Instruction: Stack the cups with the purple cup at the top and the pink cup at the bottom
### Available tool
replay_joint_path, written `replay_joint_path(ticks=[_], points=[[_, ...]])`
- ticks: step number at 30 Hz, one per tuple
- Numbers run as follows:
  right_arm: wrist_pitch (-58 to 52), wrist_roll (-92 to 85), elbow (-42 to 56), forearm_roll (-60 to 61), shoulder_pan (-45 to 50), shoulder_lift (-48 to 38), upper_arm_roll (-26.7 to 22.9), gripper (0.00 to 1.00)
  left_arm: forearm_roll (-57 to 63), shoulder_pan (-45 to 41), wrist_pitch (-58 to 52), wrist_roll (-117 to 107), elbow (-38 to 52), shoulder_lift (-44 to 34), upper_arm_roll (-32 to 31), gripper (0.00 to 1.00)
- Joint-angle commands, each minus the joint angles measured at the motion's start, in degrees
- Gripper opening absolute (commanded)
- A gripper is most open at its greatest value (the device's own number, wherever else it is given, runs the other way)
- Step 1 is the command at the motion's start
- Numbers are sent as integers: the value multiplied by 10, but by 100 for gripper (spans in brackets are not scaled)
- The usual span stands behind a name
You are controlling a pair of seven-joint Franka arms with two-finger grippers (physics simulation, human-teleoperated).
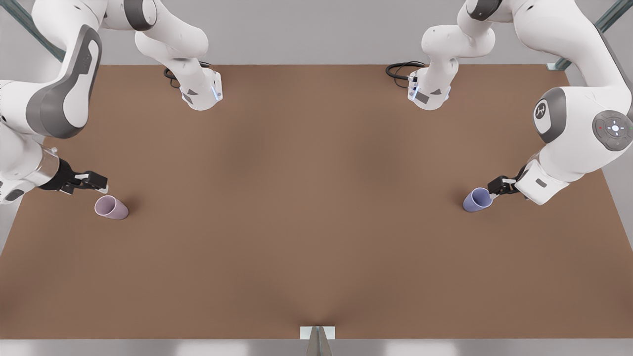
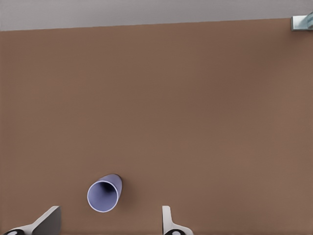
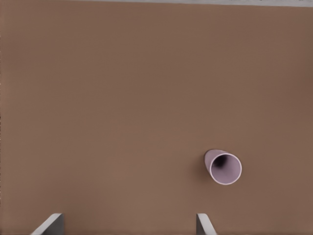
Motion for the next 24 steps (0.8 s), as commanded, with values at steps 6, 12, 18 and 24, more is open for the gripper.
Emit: replay_joint_path(ticks=[6, 12, 18, 24], points=[[55, -88, -70, 2, 0, 3, -48, 100, 0, 0, 1, 1, -5, 1, 1, 100], [175, -287, -151, 38, -3, 34, -125, 100, 0, 0, -1, -5, -5, 8, 1, 100], [298, -428, -206, 38, -2, 69, -168, 100, 0, 0, -9, -5, -4, 8, 3, 100], [341, -521, -201, 132, -33, 154, -195, 100, -2, 2, -9, -5, -4, 12, 4, 100]])
